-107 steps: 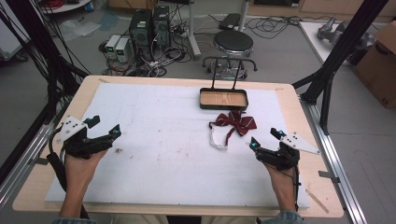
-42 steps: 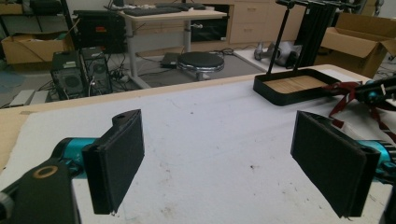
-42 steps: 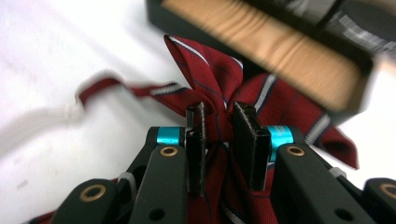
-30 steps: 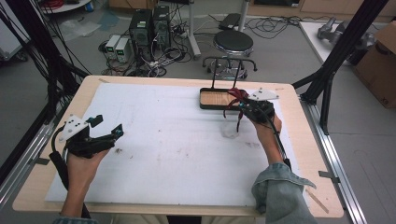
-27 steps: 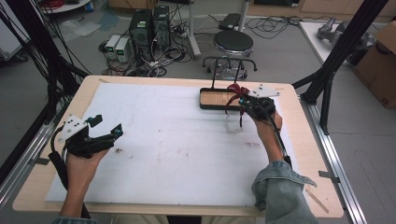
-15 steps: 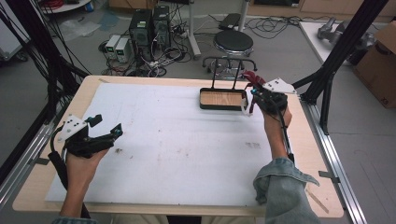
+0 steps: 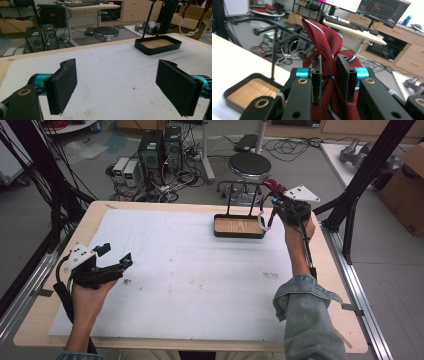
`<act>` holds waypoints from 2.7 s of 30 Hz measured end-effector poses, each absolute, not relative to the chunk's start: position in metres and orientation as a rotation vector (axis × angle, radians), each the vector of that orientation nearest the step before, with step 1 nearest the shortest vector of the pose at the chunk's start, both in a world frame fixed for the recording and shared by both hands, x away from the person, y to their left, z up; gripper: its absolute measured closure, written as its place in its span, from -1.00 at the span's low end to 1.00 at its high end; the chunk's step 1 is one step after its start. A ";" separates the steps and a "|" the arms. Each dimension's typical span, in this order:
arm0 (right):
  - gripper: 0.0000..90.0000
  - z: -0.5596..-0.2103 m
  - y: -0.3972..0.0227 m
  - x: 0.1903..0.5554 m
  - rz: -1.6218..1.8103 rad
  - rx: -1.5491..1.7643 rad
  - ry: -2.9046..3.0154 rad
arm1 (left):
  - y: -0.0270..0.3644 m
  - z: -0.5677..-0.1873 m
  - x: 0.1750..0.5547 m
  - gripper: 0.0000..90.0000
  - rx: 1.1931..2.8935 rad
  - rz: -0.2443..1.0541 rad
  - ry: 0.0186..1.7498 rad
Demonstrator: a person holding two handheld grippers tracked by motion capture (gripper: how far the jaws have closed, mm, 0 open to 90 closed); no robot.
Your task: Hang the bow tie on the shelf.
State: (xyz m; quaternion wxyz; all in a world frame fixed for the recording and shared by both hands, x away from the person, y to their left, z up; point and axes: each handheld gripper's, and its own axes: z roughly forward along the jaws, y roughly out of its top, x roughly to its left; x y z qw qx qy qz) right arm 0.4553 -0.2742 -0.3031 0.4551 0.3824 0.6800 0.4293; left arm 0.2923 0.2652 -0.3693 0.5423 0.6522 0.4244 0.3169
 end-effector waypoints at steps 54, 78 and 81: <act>0.49 -0.340 -0.294 0.505 0.914 1.155 1.730 | 0.266 -0.370 0.292 -0.60 1.550 0.734 1.008; -0.28 -0.293 -0.350 0.436 1.076 1.270 1.541 | 0.261 -0.363 0.287 -0.60 1.536 0.740 0.977; -0.42 -0.292 -0.354 0.429 1.053 1.312 1.565 | 0.260 -0.363 0.287 -0.60 1.538 0.740 0.976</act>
